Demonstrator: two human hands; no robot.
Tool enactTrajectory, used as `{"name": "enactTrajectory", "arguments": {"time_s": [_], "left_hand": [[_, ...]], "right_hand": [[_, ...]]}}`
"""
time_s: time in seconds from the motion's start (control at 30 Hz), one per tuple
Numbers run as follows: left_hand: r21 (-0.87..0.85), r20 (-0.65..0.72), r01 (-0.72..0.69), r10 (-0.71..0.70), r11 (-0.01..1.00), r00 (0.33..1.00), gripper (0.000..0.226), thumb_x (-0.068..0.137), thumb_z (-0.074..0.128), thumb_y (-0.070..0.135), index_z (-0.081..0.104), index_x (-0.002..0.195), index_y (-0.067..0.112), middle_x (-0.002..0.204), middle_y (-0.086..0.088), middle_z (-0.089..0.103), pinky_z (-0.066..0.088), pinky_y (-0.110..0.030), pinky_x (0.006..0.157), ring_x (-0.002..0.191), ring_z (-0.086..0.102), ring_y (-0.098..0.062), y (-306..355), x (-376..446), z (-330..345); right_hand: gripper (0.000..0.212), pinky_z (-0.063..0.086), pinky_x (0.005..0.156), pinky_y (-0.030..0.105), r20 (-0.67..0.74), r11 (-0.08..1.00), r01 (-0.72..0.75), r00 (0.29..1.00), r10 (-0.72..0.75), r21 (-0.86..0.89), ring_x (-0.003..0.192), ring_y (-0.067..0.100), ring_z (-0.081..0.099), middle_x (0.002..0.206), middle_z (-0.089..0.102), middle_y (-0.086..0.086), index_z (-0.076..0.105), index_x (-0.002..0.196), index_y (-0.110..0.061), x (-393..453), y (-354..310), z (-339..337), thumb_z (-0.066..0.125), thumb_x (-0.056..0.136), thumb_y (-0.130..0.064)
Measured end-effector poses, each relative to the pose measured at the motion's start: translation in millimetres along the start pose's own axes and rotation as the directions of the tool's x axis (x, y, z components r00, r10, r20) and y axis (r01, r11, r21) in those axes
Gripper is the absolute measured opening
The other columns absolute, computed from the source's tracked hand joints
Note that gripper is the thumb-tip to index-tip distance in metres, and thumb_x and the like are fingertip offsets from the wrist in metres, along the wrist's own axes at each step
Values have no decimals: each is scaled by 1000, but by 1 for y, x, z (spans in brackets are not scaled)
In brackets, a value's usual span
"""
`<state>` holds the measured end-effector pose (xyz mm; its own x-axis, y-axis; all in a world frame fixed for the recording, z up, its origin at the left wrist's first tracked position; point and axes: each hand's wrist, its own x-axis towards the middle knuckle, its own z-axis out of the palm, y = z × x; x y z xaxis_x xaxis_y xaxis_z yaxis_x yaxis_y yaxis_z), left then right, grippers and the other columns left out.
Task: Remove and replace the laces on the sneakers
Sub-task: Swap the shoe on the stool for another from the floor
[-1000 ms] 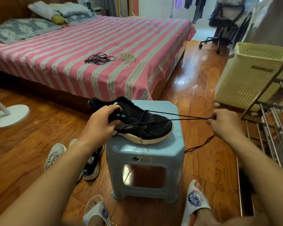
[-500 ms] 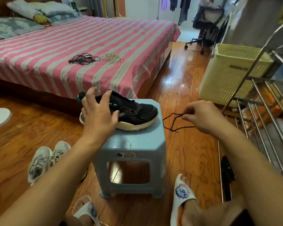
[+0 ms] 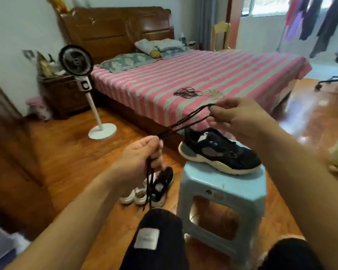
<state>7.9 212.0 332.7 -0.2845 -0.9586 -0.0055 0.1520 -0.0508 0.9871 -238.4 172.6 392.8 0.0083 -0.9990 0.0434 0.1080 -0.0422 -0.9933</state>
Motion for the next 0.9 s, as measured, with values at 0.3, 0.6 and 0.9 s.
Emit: {"name": "enactTrajectory", "arguments": {"time_s": [0.3, 0.6, 0.9], "left_hand": [[157, -611, 248, -104, 956, 785, 33, 111, 37, 19, 54, 84, 11, 70, -4, 61, 46, -30, 72, 71, 61, -20, 48, -190, -210], [143, -848, 475, -139, 868, 511, 37, 112, 32, 14, 55, 82, 14, 84, -6, 64, 40, -32, 80, 81, 60, -18, -7, -284, -339], [106, -904, 876, -320, 471, 281, 34, 106, 44, 17, 64, 123, -5, 125, -24, 65, 49, -37, 91, 115, 62, -39, -134, -266, -394]], "right_hand": [[9, 63, 65, 30, 535, 954, -260, 790, 299, -150, 70, 24, 72, 85, 61, 17, 60, 92, 0, -31, 100, 253, 63, 91, 9], [10, 60, 66, 33, 662, 845, -267, 530, 530, -462, 65, 22, 61, 77, 57, 16, 59, 105, 3, -109, 186, 423, 60, 95, 5], [18, 59, 85, 42, 532, 666, 15, 614, 583, -746, 83, 21, 68, 94, 72, 11, 71, 108, -8, -34, 224, 375, 68, 95, -19]]}}
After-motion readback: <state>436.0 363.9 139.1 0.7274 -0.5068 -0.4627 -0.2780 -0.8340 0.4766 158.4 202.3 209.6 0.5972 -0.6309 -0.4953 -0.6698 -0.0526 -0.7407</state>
